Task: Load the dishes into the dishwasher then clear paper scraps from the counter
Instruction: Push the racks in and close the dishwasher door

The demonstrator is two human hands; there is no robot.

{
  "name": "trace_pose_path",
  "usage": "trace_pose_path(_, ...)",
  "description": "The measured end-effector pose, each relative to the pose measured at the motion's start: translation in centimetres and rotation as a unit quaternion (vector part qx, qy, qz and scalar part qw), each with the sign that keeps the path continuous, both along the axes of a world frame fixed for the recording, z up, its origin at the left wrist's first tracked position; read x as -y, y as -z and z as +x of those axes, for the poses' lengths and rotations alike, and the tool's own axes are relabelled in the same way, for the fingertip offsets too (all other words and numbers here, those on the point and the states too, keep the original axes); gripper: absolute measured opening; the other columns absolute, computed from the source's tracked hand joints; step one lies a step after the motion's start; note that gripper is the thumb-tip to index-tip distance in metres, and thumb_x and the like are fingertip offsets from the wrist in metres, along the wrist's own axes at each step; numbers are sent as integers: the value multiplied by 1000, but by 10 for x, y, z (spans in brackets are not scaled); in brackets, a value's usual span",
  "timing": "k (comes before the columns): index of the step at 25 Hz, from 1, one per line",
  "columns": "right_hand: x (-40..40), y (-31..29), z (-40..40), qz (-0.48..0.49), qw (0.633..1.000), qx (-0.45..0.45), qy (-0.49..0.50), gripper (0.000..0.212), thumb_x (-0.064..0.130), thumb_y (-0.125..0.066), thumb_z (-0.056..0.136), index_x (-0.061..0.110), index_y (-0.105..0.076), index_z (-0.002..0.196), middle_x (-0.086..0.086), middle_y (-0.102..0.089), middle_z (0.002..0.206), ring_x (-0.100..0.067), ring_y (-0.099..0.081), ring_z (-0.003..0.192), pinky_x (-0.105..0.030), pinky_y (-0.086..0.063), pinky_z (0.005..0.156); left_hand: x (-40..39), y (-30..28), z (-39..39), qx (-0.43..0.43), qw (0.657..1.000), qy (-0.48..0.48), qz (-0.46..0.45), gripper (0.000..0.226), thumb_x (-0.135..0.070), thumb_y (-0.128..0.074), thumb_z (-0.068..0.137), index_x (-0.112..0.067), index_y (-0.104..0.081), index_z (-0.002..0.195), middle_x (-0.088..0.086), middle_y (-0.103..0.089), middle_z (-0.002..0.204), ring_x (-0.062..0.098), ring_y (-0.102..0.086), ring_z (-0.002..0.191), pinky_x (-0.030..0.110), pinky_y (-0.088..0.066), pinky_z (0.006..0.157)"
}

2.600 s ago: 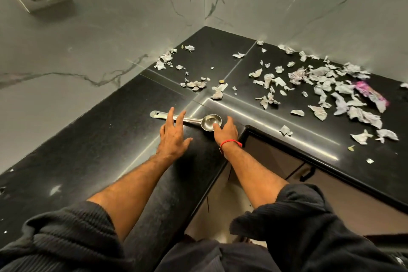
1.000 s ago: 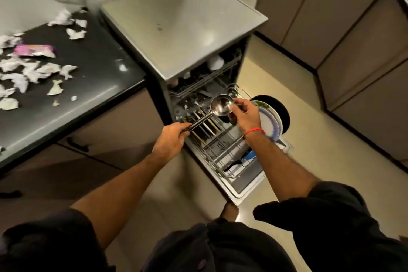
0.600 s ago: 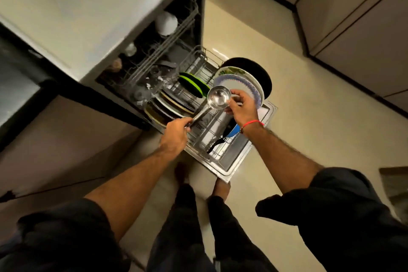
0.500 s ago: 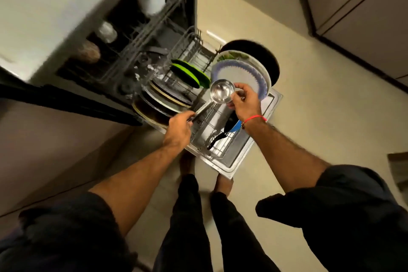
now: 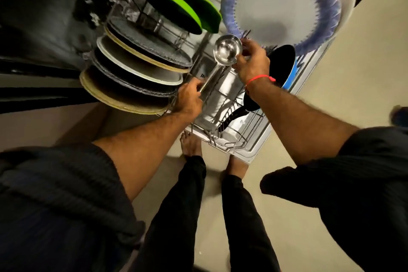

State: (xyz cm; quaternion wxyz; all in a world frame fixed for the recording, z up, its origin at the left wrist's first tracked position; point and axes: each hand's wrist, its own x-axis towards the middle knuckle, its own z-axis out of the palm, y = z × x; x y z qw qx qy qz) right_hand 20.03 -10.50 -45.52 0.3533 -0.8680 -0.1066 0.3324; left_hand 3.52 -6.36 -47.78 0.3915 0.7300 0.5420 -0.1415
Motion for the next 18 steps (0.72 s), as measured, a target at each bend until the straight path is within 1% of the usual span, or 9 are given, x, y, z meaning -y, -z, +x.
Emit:
trace_pose_path(3,-9,26,-5,-37,997,13,-68,48,17,-50,77,20,-63,123,-7,-71,109,-34,-68,95,-51,-56,85,-8,39,3,-13,1000,-12,-19,32,1,-54,94,-17,-64,119,10,-66,112,28,-61,101,37,-53,83)
trace_pose_path(5,-14,34,-7,-67,991,5,-113,49,12,-50,80,19,-57,128,-10,-68,112,-36,-67,94,-50,-57,82,-11,57,8,-22,999,-23,-38,33,1,-54,95,-14,-62,124,12,-66,118,25,-60,103,29,-48,82)
trace_pose_path(7,-17,40,-5,-98,984,3,-150,50,7,-50,85,20,-52,133,-12,-66,113,-34,-67,94,-46,-57,82,-14,69,14,-28,999,-8,-30,37,1,-54,96,-12,-59,131,12,-65,123,22,-58,105,26,-44,81)
trace_pose_path(9,-15,49,-2,-113,978,11,-174,51,6,-48,85,22,-53,134,-13,-66,114,-34,-66,98,-34,-53,89,-17,78,18,-25,999,15,-20,35,2,-51,97,-6,-59,130,14,-65,124,27,-59,112,27,-45,86)
trace_pose_path(10,-13,53,-1,-120,974,22,-191,52,5,-47,86,22,-52,134,-12,-65,117,-32,-65,103,-26,-49,88,-18,83,19,-19,1000,16,-10,30,0,-49,98,-3,-62,125,14,-65,120,28,-59,111,26,-45,87)
trace_pose_path(12,-9,54,-2,-126,964,41,-233,55,3,-47,89,21,-46,141,-11,-58,132,-30,-58,116,-22,-42,91,-18,89,20,-57,997,28,33,24,-9,-46,102,-7,-68,111,5,-63,104,20,-58,102,17,-42,81)
trace_pose_path(14,-4,53,-3,-109,962,39,-247,59,2,-48,91,18,-38,147,-8,-45,149,-29,-47,132,-24,-35,104,-17,91,20,-71,997,-8,33,22,-16,-50,100,-10,-69,93,2,-64,95,21,-61,96,24,-48,92)
trace_pose_path(16,0,49,-3,-94,963,47,-249,58,4,-49,92,16,-39,148,-9,-38,154,-29,-40,138,-26,-28,111,-17,87,20,-77,997,-23,-4,17,-8,-54,98,-7,-68,108,7,-67,110,25,-61,108,30,-46,100)
trace_pose_path(18,2,42,0,-73,961,72,-258,56,6,-49,90,15,-44,144,-11,-41,151,-28,-41,138,-29,-28,114,-16,77,20,-109,994,8,-13,35,0,-58,94,-6,-57,129,13,-61,130,30,-56,123,35,-45,101)
